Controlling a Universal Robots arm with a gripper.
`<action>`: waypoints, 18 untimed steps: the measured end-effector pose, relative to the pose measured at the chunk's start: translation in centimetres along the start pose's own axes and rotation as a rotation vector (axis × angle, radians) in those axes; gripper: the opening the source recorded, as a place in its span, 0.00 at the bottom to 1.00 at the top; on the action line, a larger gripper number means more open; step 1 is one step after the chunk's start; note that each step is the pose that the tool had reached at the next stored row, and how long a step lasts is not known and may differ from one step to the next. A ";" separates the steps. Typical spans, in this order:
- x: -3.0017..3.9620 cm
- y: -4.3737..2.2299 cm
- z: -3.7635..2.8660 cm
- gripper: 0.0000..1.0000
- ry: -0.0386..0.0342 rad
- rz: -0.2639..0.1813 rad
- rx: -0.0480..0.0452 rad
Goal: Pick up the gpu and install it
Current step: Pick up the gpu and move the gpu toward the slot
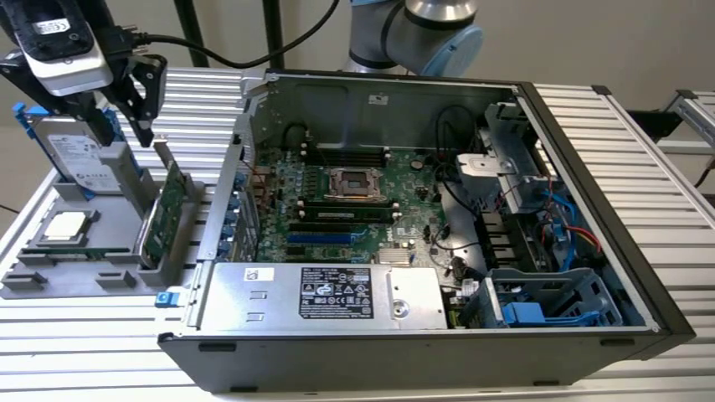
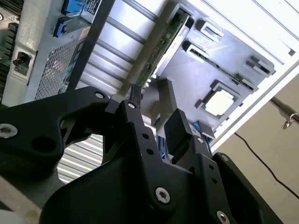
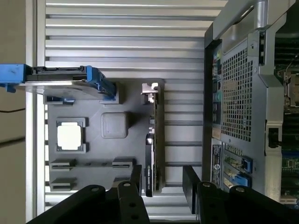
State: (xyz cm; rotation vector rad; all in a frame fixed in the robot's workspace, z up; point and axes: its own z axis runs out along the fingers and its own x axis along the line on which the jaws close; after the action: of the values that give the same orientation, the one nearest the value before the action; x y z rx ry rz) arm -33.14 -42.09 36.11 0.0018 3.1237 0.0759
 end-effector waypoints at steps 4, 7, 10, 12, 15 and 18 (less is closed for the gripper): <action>0.00 -0.06 0.16 1.00 0.0003 -0.006 -0.0001; 0.01 -0.10 0.28 1.00 0.0004 -0.010 -0.0002; 0.01 -0.15 0.39 1.00 0.0007 -0.014 -0.0002; 0.01 -0.17 0.46 1.00 0.0009 -0.017 -0.0003; 0.01 -0.22 0.58 1.00 0.0010 -0.022 -0.0004; 0.01 -0.26 0.70 1.00 0.0013 -0.026 -0.0004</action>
State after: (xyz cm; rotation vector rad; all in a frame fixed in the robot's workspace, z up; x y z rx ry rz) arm -33.14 -42.32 35.40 -0.0389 3.1241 0.0762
